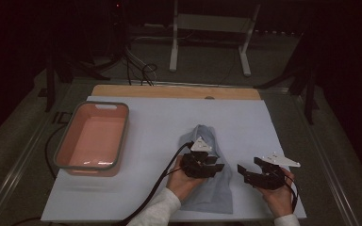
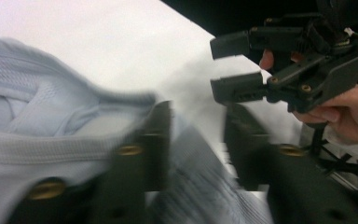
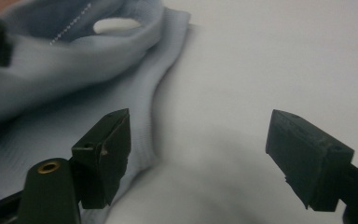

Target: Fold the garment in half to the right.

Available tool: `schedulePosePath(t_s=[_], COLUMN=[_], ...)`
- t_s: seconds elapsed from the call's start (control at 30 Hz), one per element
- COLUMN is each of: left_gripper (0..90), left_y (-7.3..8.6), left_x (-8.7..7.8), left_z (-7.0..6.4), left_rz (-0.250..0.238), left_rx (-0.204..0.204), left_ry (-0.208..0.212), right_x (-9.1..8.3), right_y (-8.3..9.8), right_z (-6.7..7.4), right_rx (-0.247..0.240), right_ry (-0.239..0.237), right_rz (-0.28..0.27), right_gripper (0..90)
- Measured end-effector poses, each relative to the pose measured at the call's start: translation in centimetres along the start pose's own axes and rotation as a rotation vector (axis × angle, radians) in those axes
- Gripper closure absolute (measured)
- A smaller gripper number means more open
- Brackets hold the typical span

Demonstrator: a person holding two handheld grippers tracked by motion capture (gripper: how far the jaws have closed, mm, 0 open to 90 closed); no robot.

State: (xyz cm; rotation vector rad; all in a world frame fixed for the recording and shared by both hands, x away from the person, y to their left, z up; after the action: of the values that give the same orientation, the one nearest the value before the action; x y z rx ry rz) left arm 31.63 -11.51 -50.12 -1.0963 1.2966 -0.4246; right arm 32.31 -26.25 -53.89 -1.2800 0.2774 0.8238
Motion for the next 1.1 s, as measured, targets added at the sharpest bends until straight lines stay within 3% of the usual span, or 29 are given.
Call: schedulePosePath(t_s=[0.1, 0.13, 0.17, 0.23, 0.37, 0.57, 0.8, 0.93, 1.07, 1.1], left_gripper=[37.5, 34.5, 34.5, 26.4, 20.7, 16.2, 14.6, 16.2, 16.7, 16.9], left_y=[0.3, 0.3, 0.7, 1.2, 2.6, 4.5, 5.9, 6.6, 7.0, 7.0], left_x=[-0.9, -0.9, -1.8, -2.6, -4.1, -6.1, -7.5, -7.6, -7.2, -7.2], left_z=[0.9, 0.9, 1.8, 2.6, 4.3, 6.0, 6.6, 6.5, 6.2, 6.2], left_rz=[-0.002, -0.002, -0.007, -0.008, -0.003, 0.002, 0.0, 0.005, 0.013, 0.013], left_rx=[0.005, 0.005, 0.001, -0.011, -0.041, -0.066, -0.09, -0.104, -0.107, -0.107], left_ry=[-0.051, -0.051, -0.097, -0.126, -0.184, -0.234, -0.26, -0.256, -0.24, -0.24], right_x=[0.3, 0.3, 0.3, 0.5, 0.8, 1.2, 1.8, 2.7, 2.9, 2.9], right_y=[0.0, 0.0, 0.0, 0.1, 0.2, 0.4, 0.7, 1.6, 1.9, 1.9], right_z=[0.5, 0.5, 0.7, 1.3, 2.2, 3.3, 4.8, 6.1, 6.7, 6.7], right_rx=[-0.008, -0.008, -0.01, -0.018, -0.019, -0.019, -0.033, -0.047, -0.078, -0.078], right_ry=[-0.011, -0.011, -0.017, -0.028, -0.051, -0.092, -0.142, -0.175, -0.2, -0.2], right_rz=[0.006, 0.006, 0.008, 0.011, 0.02, 0.037, 0.067, 0.129, 0.152, 0.152], right_gripper=[22.3, 22.3, 22.4, 22.9, 24.1, 28.4, 36.9, 47.9, 77.9, 77.9])
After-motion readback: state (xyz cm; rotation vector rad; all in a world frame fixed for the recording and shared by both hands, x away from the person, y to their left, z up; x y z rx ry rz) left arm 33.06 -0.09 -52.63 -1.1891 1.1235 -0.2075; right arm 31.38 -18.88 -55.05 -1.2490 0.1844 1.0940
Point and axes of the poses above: each handheld gripper's, and its own axes: x roughly forward along the jaws, y roughly out of its underside, z roughly to its left, the point moved 10 cm from there along x, roughly forward along the jaws, and after that the axes turned 14 degrees about x, right-handed, at the moved point
